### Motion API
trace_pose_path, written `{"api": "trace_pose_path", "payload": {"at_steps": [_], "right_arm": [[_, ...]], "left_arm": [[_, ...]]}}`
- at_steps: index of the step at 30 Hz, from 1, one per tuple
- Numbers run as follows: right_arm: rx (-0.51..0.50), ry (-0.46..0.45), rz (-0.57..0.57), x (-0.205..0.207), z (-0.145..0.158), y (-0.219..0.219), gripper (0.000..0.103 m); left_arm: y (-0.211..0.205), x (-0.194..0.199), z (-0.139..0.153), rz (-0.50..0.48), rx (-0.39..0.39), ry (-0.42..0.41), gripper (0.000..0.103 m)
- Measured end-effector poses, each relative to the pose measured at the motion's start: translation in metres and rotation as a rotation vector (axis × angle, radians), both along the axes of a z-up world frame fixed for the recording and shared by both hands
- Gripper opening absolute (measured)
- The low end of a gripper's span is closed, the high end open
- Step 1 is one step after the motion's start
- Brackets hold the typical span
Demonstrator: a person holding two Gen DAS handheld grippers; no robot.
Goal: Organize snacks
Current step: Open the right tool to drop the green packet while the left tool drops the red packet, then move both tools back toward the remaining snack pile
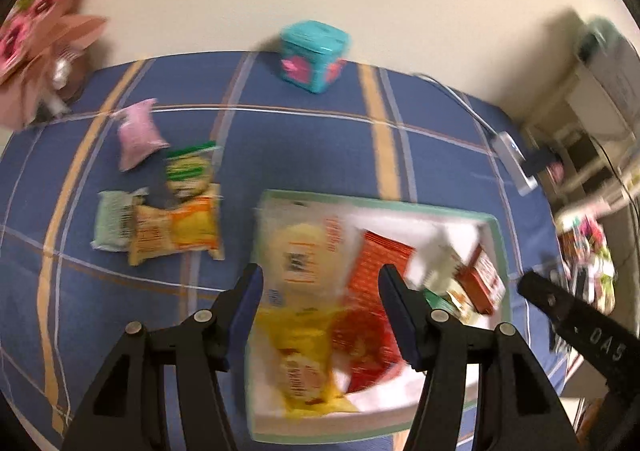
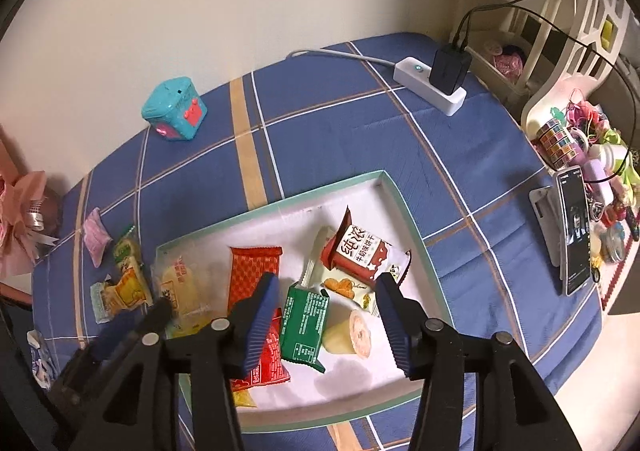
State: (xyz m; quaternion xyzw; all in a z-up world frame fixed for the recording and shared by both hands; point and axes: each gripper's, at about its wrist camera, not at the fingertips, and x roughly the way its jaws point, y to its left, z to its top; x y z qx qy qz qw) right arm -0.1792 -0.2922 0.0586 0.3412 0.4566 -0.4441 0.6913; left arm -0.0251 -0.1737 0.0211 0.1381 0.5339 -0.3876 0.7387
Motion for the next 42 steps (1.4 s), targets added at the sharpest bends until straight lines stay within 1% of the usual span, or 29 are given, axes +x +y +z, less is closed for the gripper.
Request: {"api": "trace_pose_path", "payload": {"at_steps": [3,6,7,8,10,13,14,15,16,17,18,20,21,22,23,28,33,38,42], "right_arm": [[0.012,0.014,0.008,0.003,-0.005,0.002,0.055],[0.015,0.027,0.022,0.007,-0.008,0.004,0.055],[0.014,0.029,0.026,0.008,-0.008,0.005,0.057],[0.011,0.032,0.029,0.010,-0.008,0.006,0.061],[0.003,0.038,0.038,0.013,-0.006,0.009,0.065],[-0.008,0.047,0.056,0.019,-0.004,0.012,0.066],[-0.012,0.051,0.065,0.022,-0.004,0.014,0.068],[-0.014,0.053,0.072,0.024,-0.004,0.015,0.071],[-0.015,0.054,0.082,0.026,-0.003,0.017,0.078],[-0.015,0.054,0.088,0.028,-0.003,0.017,0.083],[-0.016,0.053,0.092,0.029,-0.003,0.018,0.085],[-0.023,0.059,0.100,0.032,-0.003,0.020,0.094],[-0.028,0.064,0.102,0.033,-0.003,0.020,0.096],[-0.033,0.071,0.104,0.034,-0.003,0.021,0.101],[-0.035,0.075,0.105,0.035,-0.003,0.021,0.103],[-0.042,0.088,0.098,0.035,-0.003,0.021,0.103],[-0.045,0.092,0.099,0.038,-0.002,0.023,0.103],[-0.051,0.094,0.128,0.053,-0.001,0.035,0.103],[-0.054,0.098,0.164,0.070,-0.001,0.047,0.103]], "left_arm": [[0.015,0.019,0.002,0.068,-0.010,0.005,0.061],[0.028,0.035,0.004,0.116,-0.021,0.008,0.067],[0.032,0.038,0.005,0.128,-0.022,0.003,0.070],[0.034,0.041,0.006,0.137,-0.022,0.000,0.071],[0.040,0.045,0.008,0.151,-0.029,-0.002,0.074],[0.044,0.049,0.010,0.164,-0.043,0.002,0.077],[0.045,0.050,0.012,0.167,-0.045,-0.002,0.078],[0.045,0.050,0.013,0.169,-0.045,-0.007,0.084],[0.046,0.050,0.014,0.169,-0.043,-0.014,0.089],[0.046,0.050,0.015,0.167,-0.044,-0.020,0.090],[0.046,0.050,0.015,0.164,-0.044,-0.026,0.090],[0.046,0.050,0.015,0.166,-0.035,-0.039,0.090],[0.046,0.050,0.015,0.166,-0.031,-0.046,0.092],[0.046,0.050,0.015,0.168,-0.029,-0.051,0.095],[0.047,0.051,0.014,0.171,-0.029,-0.055,0.097],[0.050,0.054,0.014,0.190,-0.023,-0.086,0.098],[0.056,0.060,0.014,0.200,-0.031,-0.083,0.099],[0.066,0.068,0.016,0.207,-0.025,-0.097,0.099],[0.079,0.080,0.015,0.233,-0.009,-0.100,0.099]]}}
